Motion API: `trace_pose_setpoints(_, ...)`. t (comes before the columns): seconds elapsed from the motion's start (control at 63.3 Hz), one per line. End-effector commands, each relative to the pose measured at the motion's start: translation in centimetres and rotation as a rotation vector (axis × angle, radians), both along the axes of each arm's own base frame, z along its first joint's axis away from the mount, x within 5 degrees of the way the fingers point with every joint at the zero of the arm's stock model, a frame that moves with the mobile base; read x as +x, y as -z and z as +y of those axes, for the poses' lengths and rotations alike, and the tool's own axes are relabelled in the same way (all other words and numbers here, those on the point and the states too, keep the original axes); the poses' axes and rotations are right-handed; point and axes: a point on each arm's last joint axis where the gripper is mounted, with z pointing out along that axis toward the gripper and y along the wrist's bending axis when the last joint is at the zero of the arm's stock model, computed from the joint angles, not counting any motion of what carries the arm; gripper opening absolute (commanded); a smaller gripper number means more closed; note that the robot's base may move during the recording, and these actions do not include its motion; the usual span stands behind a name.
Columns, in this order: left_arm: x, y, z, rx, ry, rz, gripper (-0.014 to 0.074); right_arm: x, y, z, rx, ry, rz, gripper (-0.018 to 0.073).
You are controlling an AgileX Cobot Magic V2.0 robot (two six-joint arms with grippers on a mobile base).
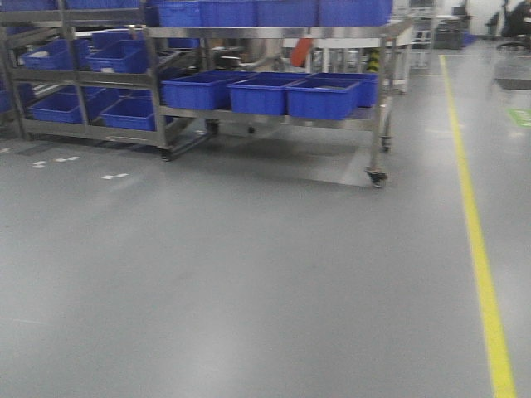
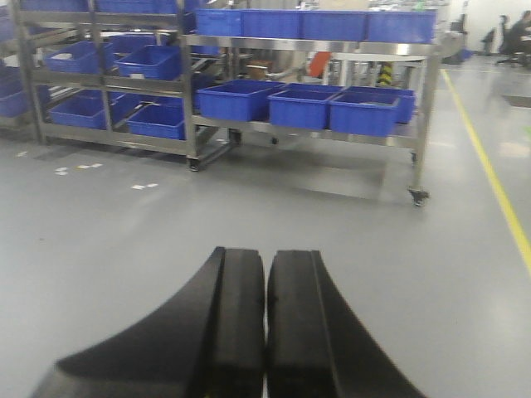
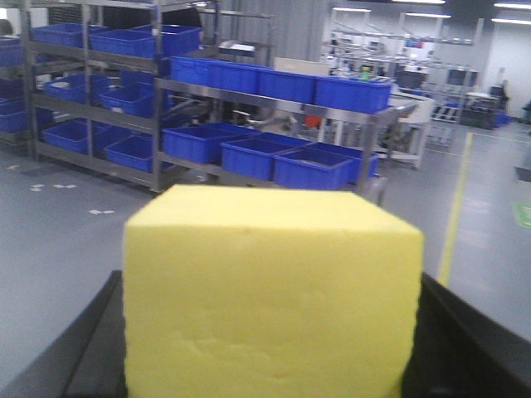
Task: Place yellow foam block on left shelf second layer
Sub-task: 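Drive the base away from the table holding the cube in the right gripper, then turn the base toward the shelving rack of blue bins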
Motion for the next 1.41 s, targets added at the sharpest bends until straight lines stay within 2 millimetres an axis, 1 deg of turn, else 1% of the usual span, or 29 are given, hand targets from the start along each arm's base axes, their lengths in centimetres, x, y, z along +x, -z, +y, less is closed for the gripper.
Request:
trace_pose_setpoints(0.0, -0.02, 0.07, -0.12, -0.015, 0.015, -0.072, 0.0136, -0.15, -1.62, -0.01, 0.001, 0.006, -0.102, 0.0287)
trace_pose_setpoints(1.391, -0.02, 0.07, -0.12, -0.015, 0.015, -0.072, 0.0136, -0.15, -1.62, -0.01, 0.001, 0.006, -0.102, 0.0287)
